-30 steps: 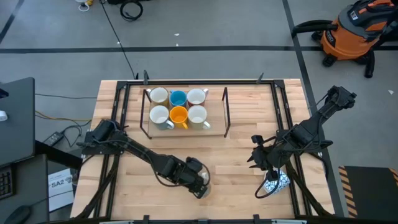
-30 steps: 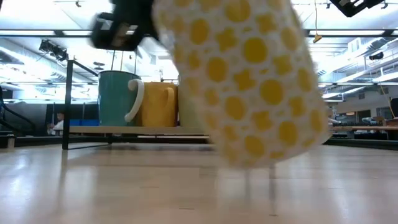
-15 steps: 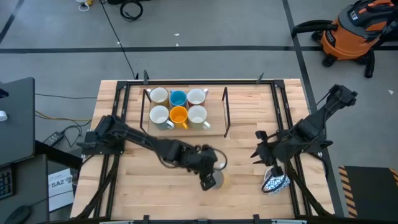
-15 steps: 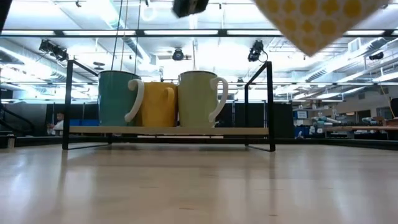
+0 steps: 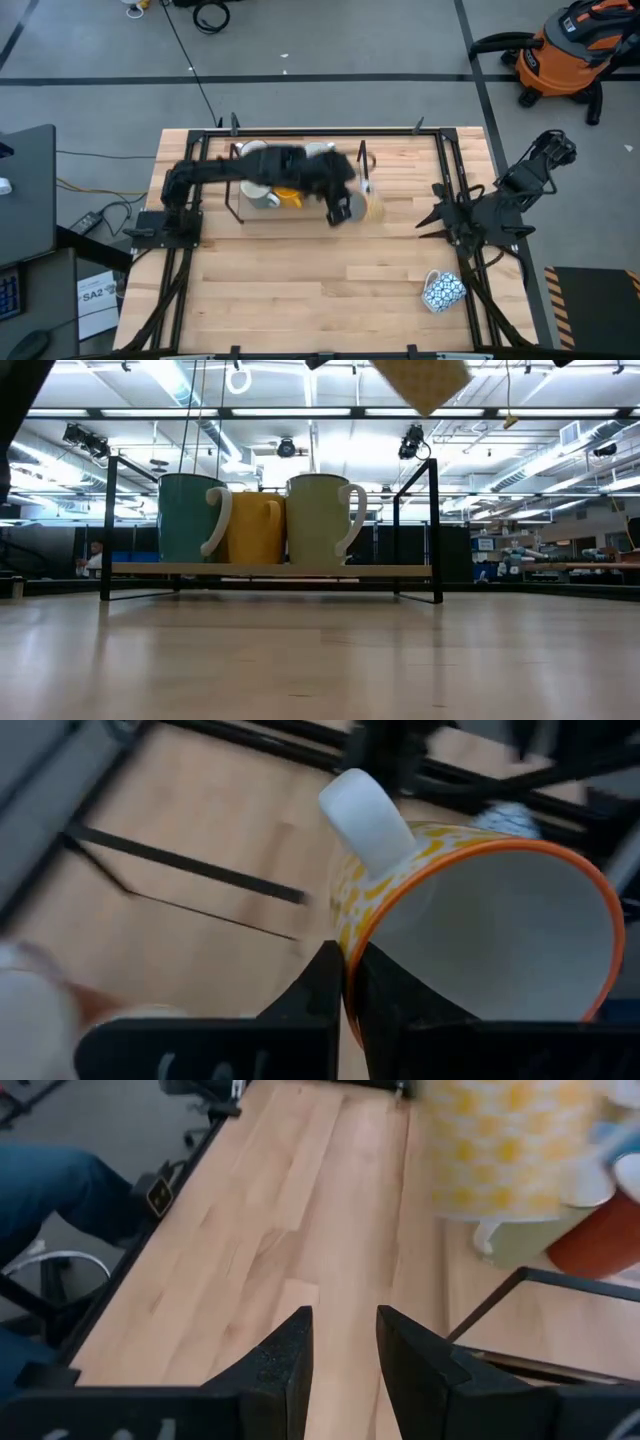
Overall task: Place coffee mugs
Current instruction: Put the yellow patterned mug on the shelf
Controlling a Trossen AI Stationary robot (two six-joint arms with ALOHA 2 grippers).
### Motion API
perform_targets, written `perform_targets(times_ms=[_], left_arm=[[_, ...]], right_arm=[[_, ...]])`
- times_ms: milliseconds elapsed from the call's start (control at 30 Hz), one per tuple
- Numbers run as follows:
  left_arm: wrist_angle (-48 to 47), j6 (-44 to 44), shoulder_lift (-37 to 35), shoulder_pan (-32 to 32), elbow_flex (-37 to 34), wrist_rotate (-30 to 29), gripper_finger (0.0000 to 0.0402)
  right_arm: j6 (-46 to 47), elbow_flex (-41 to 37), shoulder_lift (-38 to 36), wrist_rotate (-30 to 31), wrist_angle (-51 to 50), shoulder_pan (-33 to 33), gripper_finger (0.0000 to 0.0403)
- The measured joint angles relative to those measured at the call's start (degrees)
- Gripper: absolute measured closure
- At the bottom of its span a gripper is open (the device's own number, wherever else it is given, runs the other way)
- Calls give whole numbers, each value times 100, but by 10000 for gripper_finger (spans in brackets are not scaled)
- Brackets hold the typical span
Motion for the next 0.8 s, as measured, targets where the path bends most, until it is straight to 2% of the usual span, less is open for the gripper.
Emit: perform_targets(times_ms=[200,433,567,800], left_arm=[[-191,837,-4,882,251,6,382],[-213,1310,45,1631,251,112,382],[-219,1375,55,1887,242,130,382],[-246,1354,92,2078,202,245,382]], right_arm=[[7,0,-284,0,-2,0,285],[11,0,-328,-2,-2,0,285],[13,0,-322,31,0,0,285],[6,0,-322,551,3,-76,285]])
